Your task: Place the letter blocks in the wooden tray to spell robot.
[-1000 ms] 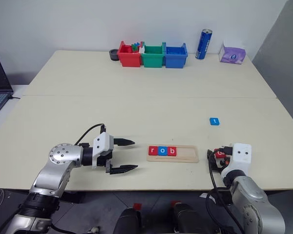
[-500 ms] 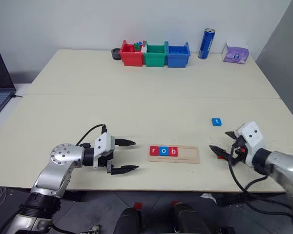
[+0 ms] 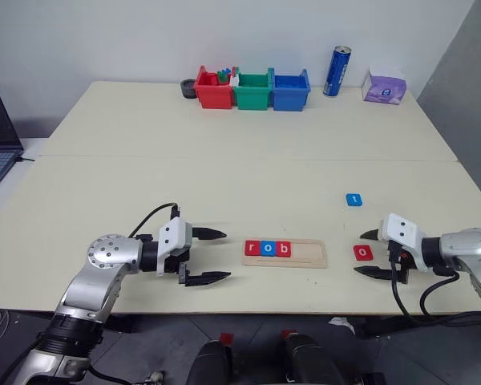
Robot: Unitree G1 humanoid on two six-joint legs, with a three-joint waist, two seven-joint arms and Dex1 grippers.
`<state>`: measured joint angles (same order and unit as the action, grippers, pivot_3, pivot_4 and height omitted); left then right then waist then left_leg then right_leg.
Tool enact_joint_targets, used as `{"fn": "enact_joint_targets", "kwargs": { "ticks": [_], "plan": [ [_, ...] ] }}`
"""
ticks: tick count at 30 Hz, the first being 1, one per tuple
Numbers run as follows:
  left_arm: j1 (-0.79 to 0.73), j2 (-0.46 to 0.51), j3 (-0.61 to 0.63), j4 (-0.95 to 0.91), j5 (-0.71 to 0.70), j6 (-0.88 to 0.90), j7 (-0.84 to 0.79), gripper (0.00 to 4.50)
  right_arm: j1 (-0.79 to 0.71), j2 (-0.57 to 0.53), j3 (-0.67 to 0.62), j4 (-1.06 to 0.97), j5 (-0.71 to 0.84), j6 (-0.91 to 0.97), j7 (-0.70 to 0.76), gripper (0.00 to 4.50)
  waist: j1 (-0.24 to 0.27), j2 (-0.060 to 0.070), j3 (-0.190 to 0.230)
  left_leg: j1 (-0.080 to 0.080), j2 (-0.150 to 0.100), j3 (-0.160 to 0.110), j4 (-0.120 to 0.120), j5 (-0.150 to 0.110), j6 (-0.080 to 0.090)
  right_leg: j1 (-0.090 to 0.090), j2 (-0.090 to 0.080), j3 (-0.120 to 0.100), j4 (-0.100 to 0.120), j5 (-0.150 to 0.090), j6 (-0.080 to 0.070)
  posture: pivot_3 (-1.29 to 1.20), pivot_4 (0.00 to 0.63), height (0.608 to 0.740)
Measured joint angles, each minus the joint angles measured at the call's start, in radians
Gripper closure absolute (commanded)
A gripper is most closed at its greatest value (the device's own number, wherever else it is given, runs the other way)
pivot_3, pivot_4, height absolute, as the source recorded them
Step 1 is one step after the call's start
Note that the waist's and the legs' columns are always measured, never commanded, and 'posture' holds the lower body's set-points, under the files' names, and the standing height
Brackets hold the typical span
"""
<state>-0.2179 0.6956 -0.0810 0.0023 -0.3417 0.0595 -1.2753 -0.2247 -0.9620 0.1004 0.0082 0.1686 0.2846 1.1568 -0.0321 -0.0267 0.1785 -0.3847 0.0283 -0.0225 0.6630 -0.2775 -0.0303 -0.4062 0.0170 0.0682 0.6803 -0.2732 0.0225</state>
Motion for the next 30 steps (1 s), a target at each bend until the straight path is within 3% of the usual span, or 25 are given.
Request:
{"fn": "enact_joint_targets", "kwargs": {
  "ticks": [4,9,13,19,30],
  "plan": [
    [0.000,0.000,0.000,0.000,0.000,0.000,0.002,0.00,-0.028,0.000,0.012,0.037,-0.010,-0.013,0.044,1.25,0.000,0.000,0.000,0.000,0.000,0.000,0.000,0.000,0.000,0.000,0.000,0.000,0.000,0.000,-0.001,0.00,0.150,0.740],
    [0.000,0.000,0.000,-0.002,0.000,0.001,0.008,0.00,-0.031,0.002,0.016,0.038,-0.007,-0.007,0.070,3.07,0.001,0.000,0.000,0.000,0.000,-0.001,0.000,0.000,0.000,0.000,0.000,0.000,0.000,0.000,-0.001,0.00,0.150,0.740],
    [0.003,0.001,0.000,-0.004,0.000,0.002,0.010,0.00,-0.031,0.004,0.014,0.018,0.013,0.020,0.072,3.06,0.000,0.000,0.000,0.000,0.000,-0.001,0.000,0.000,0.000,0.000,0.000,0.000,0.000,0.000,-0.001,0.00,0.150,0.740],
    [0.009,0.004,0.000,-0.005,0.002,0.002,0.020,0.00,-0.076,0.061,0.010,-0.182,0.088,0.139,0.057,3.06,-0.001,0.000,0.000,0.000,0.001,-0.002,0.000,0.000,0.000,0.000,0.000,0.000,0.001,0.000,0.000,0.00,0.150,0.740],
    [0.011,0.005,0.002,-0.009,0.003,0.003,0.024,0.00,-0.208,0.193,0.219,-0.234,-0.032,0.242,-0.048,3.06,0.001,0.000,0.000,0.000,0.000,-0.002,0.001,0.000,0.000,0.000,0.000,-0.001,0.000,0.002,-0.004,0.00,0.150,0.740]
  ]
}}
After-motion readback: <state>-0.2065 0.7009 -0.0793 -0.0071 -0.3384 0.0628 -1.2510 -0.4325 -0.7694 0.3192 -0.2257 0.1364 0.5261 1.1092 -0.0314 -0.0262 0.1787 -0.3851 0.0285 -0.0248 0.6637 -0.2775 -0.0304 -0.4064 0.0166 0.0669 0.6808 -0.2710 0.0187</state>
